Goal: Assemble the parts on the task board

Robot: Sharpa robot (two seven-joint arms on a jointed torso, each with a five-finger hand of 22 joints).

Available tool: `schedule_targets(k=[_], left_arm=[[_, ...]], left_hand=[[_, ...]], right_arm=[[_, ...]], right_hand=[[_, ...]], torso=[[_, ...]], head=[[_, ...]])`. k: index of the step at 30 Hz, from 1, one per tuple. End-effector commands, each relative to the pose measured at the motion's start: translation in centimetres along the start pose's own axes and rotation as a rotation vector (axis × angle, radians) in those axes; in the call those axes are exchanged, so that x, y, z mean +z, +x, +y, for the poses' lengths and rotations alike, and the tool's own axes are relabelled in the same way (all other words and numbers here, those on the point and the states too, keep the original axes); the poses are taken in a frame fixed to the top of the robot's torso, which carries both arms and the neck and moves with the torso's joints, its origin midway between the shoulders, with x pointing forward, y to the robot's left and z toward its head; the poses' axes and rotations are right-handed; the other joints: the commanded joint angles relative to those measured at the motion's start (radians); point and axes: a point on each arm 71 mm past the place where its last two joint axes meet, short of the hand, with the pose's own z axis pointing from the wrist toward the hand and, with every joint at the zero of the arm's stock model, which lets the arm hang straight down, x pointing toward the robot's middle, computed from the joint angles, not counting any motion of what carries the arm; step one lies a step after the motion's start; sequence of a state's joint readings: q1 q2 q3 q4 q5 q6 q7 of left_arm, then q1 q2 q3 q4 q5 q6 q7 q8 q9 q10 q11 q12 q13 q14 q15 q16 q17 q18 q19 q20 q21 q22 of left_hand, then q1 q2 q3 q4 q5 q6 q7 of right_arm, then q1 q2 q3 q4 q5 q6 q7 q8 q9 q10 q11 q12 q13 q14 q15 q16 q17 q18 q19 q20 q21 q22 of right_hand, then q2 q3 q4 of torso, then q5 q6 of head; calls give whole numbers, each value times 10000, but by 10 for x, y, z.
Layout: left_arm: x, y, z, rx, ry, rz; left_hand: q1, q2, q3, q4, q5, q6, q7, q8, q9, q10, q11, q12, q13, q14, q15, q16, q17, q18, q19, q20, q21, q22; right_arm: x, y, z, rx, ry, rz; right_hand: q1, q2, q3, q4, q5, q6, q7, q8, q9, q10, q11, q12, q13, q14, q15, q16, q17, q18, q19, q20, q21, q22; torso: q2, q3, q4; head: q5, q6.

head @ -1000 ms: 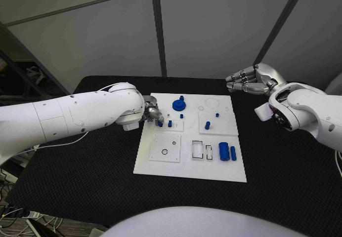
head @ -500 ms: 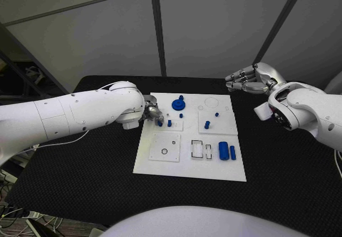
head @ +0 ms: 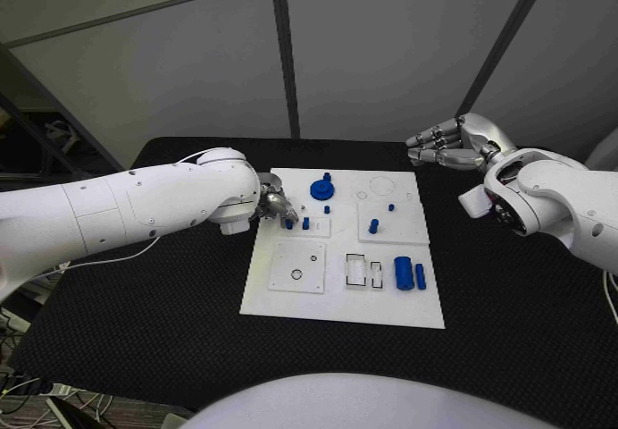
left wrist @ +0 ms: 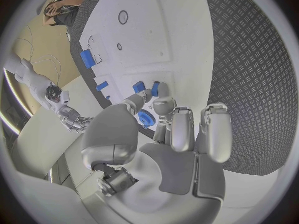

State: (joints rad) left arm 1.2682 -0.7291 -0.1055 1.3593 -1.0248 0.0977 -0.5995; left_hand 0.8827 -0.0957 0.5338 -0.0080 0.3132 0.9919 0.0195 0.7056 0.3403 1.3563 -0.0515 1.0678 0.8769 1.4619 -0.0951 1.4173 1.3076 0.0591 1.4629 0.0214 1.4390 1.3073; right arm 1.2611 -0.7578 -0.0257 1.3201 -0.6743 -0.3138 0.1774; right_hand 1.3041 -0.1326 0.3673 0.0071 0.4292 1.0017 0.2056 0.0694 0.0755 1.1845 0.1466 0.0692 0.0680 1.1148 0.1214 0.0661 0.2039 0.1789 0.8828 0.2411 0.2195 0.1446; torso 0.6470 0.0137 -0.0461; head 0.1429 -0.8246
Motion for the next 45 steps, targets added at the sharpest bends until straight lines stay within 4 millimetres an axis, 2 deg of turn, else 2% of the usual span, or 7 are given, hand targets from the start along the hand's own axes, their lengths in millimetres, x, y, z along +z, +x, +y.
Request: schedule_targets(k=[1,28,34,37,39,42,45], left_arm=[[0,0,1,115,-82,39],[-3,-8,7,-753,10,-724],[-7,-15,8,-1294,388,-1322],[-10,-21,5,-1770,992,-1807],[-13,-25,2,-2112,1535,-2071],[-16,-29,-7,-2451,2710,-2524],[-20,-33,-22,-2360,4183,-3201]], left_hand=[[-74,21,-213,71,-24,69,0,-72,-44,1,42,52,28,667,-23,44,1030,-226,469,-72,41,1234],[-233,68,-3032,1384,-16,249,-5,-155,-437,35,39,207,178,669,-33,47,1042,-228,488,-88,32,1286],[166,99,-3401,1453,23,49,70,-227,-523,-282,99,-203,-340,659,-7,24,1021,-115,292,-71,-406,856],[735,8,-3629,1309,45,-436,273,-429,-644,-1134,268,-1294,-1661,637,111,-21,979,102,-139,9,-1318,-18],[1175,-13,-3713,1189,57,-932,527,-674,-769,-2121,508,-2244,-2605,286,315,-727,307,464,-1042,155,-3063,-1632],[2204,-41,-3715,845,61,-1837,1073,-1285,-1112,-3737,1078,-3234,-3142,-2429,865,-5135,-3601,1067,-3555,564,-7251,-5127],[3390,-143,-3637,418,33,-2274,1332,-1960,-1543,-4680,1425,-4294,-4031,-3801,1244,-6696,-4922,1067,-4472,975,-8732,-6048]], right_arm=[[0,0,2,-7,-81,20],[0,-1,1,-20,-21,-38],[-1,-2,1,-24,-13,-52],[-1,-2,0,-28,-7,-65],[-1,-3,0,-32,-3,-78],[-1,-3,0,-39,-1,-106],[-1,-3,0,-43,-18,-125]], right_hand=[[-62,75,0,-3,52,35,55,29,13,-67,8,10,-10,-50,2,-15,-12,48,97,4,-37,-12],[-76,74,-6,6,63,32,57,27,12,-68,9,12,-9,-50,3,-16,-21,47,109,4,-54,-24],[-76,74,-6,6,63,32,57,27,12,-68,9,12,-9,-50,3,-16,-21,47,109,4,-54,-24],[-76,74,-6,6,63,32,57,27,12,-68,9,12,-9,-50,3,-16,-21,47,109,4,-54,-24],[-76,74,-6,6,63,32,57,27,12,-68,9,12,-9,-50,3,-16,-21,47,109,4,-54,-24],[-77,74,-6,7,67,30,56,27,12,-69,9,11,-9,-50,4,-16,-23,47,113,4,-59,-28],[-65,75,0,-1,76,28,53,26,12,-75,7,9,-10,-51,3,-16,-28,48,119,4,-67,-34]], torso=[[-1,-2,4],[4,-6,6],[9,-3,7],[5,-2,9],[4,0,9],[8,3,11],[10,8,-3]], head=[[0,-11],[-32,83],[-42,106],[-73,125],[-88,122],[-121,187],[-158,197]])
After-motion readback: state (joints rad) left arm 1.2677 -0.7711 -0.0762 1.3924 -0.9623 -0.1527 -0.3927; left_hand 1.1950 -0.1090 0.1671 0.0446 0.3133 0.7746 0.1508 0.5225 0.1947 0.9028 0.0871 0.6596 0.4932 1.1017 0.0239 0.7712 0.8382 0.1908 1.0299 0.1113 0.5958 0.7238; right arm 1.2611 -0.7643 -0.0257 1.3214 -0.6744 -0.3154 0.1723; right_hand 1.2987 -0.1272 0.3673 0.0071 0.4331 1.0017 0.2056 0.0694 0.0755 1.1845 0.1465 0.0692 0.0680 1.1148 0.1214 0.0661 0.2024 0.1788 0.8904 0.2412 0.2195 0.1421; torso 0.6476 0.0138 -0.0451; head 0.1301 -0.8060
